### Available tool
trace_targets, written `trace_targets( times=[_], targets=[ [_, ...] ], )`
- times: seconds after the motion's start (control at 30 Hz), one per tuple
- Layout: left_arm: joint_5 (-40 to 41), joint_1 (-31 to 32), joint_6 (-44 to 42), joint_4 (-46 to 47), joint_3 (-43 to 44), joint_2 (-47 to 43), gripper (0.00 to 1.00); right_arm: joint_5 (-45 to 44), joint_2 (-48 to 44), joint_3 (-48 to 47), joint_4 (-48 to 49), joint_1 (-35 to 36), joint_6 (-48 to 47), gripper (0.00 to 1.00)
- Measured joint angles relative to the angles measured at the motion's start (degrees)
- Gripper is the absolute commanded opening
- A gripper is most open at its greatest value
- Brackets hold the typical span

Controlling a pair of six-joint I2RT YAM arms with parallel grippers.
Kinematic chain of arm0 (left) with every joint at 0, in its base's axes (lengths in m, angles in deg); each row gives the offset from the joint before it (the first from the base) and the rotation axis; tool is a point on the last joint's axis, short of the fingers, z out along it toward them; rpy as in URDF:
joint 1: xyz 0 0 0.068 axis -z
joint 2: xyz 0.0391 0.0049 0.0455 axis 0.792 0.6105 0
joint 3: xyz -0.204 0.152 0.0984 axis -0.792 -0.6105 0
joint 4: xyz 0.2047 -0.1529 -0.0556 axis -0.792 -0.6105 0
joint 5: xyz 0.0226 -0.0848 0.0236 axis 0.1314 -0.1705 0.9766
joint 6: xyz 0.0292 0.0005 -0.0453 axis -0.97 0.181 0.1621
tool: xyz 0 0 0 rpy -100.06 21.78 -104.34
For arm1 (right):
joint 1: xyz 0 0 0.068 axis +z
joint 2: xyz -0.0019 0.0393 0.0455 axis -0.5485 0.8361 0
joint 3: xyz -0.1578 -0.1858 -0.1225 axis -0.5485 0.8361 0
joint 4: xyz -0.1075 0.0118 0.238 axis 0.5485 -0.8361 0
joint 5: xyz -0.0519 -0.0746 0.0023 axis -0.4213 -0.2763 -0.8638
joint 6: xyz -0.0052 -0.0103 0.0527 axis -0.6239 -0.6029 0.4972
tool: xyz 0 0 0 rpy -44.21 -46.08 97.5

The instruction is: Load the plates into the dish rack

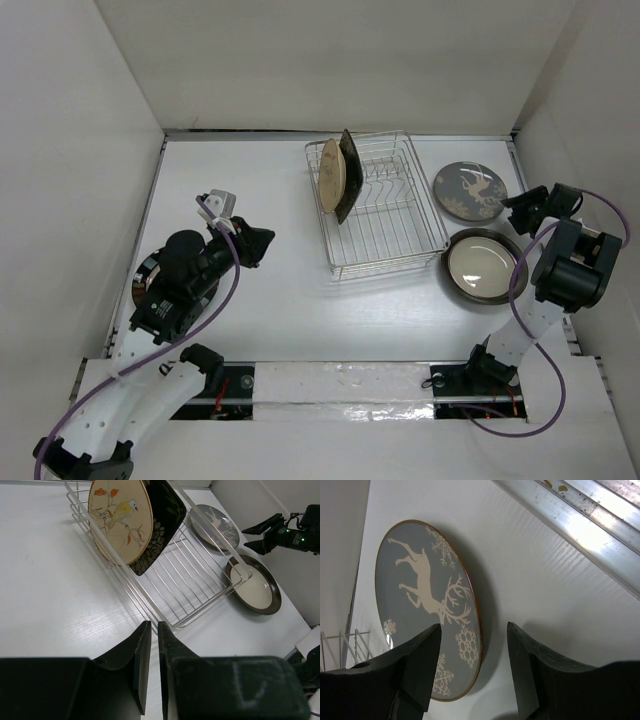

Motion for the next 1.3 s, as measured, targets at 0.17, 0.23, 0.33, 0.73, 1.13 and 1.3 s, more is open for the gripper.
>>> trace_targets(
  times=[0.17,0.23,0.33,0.73,1.13,1.3],
  targets=[
    [0.42,0.04,-0.11,-0.13,0.00,-0.11,0.09,2.64,4.20,-1.84,0.00,0.11,0.17,0.54],
    [0.66,0.04,-0.15,-0.13,0.00,-0.09,0.09,3.98,5.55,-2.01,1.01,0.11,1.05,0.51],
    [0.81,0.07,-0.22,-0.13,0.00,-0.09,0.09,4.87,5.68,-2.01,1.22,0.15,1.38,0.47],
    [1.60,0.07,-0.28,-0.13,0.00,0.15,0.08,13.14,13.27,-11.41,-1.42,0.48,1.86,0.43],
    [2.14,0.07,-0.70,-0.17,0.00,0.66,0.08,17.46,14.45,-13.22,-2.40,0.50,1.14,0.00],
    [2.27,0.07,-0.79,-0.22,0.00,0.66,0.07,15.47,10.21,-4.44,6.01,1.40,3.76,0.00]
  ],
)
